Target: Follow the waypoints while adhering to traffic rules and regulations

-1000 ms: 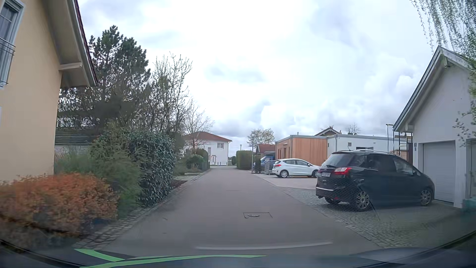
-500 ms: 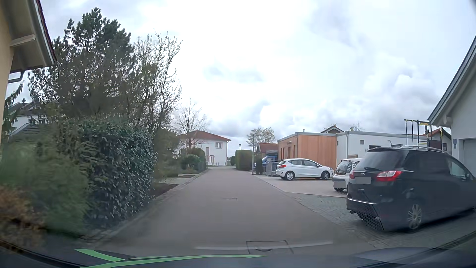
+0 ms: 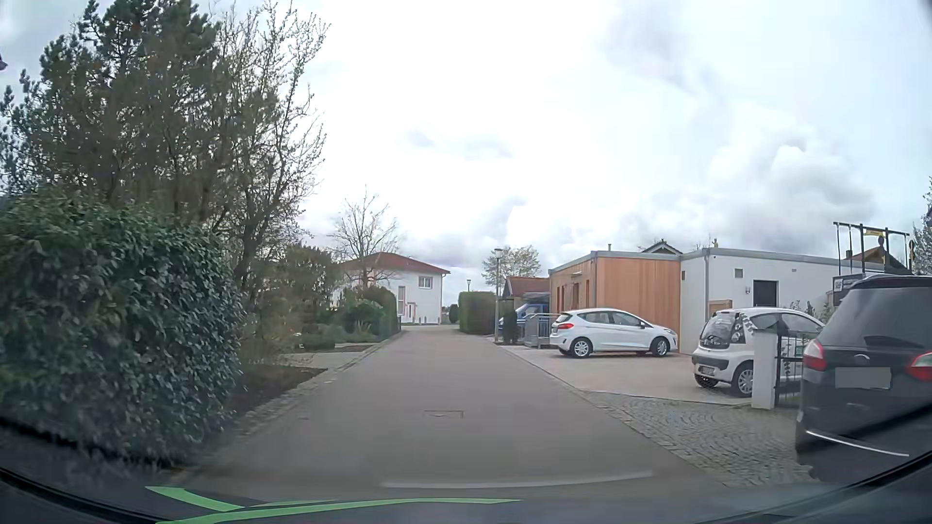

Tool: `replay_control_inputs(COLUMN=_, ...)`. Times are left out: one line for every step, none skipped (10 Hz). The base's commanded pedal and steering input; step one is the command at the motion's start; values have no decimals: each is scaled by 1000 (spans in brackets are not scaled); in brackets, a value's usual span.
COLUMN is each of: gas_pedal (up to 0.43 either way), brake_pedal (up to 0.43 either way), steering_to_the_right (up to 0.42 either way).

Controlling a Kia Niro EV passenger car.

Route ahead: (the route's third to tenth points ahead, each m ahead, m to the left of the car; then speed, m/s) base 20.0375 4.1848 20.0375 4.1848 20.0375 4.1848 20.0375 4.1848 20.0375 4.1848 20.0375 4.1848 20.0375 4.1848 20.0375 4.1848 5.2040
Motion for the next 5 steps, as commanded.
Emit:
replay_control_inputs(gas_pedal=0, brake_pedal=0, steering_to_the_right=11)
replay_control_inputs(gas_pedal=0, brake_pedal=0, steering_to_the_right=12)
replay_control_inputs(gas_pedal=0, brake_pedal=0, steering_to_the_right=11)
replay_control_inputs(gas_pedal=8, brake_pedal=0, steering_to_the_right=11)
replay_control_inputs(gas_pedal=20, brake_pedal=0, steering_to_the_right=7)
